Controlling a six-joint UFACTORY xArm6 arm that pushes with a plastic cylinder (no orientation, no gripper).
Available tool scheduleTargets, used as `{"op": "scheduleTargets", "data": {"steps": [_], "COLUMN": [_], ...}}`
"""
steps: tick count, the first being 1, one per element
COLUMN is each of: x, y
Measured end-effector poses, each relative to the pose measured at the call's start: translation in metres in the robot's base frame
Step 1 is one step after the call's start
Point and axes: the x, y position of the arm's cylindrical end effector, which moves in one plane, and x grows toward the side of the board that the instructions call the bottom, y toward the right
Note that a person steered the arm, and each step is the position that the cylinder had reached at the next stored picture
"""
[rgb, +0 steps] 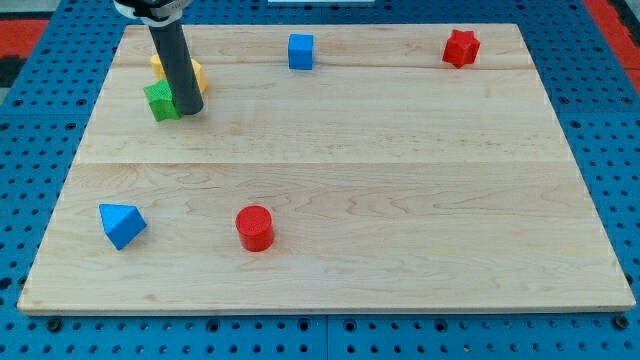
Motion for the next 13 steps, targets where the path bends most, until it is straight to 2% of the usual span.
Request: {"op": "scheduleTargets", "data": {"steps": [3, 4, 5, 6, 7, 8, 9, 10, 11, 12, 13], "x": [0.000, 0.026, 0.074, 0.093, 0.074, 0.083, 0.115, 0.201, 0.184, 0.184, 0.124], "y": [0.009, 0.011, 0.011, 0.015, -0.075, -0.139, -0.140, -0.140, -0.067, 0.013, 0.038]}}
